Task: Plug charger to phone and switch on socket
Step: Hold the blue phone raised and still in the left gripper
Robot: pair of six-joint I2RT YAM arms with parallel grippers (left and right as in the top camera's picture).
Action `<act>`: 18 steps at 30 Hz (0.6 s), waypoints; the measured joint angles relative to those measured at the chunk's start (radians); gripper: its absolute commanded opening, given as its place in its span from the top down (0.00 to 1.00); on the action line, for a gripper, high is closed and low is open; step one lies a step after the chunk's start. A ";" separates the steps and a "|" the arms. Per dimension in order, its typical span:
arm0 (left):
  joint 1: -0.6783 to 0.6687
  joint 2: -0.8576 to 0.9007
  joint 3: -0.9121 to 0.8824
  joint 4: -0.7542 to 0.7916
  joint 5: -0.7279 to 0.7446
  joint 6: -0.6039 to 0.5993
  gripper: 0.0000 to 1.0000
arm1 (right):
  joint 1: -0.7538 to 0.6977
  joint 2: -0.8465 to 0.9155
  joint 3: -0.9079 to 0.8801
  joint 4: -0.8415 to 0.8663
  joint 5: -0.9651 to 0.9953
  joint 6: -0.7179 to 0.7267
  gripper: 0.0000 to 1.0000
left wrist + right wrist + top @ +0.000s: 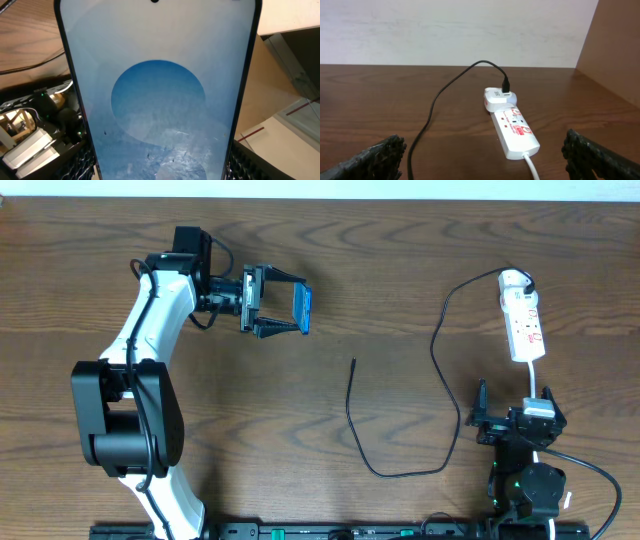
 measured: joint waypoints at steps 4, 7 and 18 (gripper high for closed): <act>0.000 0.000 0.000 0.000 0.000 -0.006 0.93 | 0.000 0.000 0.000 0.000 0.000 0.000 0.01; 0.000 0.000 0.000 0.000 0.000 -0.007 0.93 | 0.000 0.000 0.000 0.000 0.000 0.000 0.01; 0.000 0.000 0.000 0.000 0.000 -0.014 0.93 | 0.000 0.000 0.000 0.000 0.000 0.000 0.01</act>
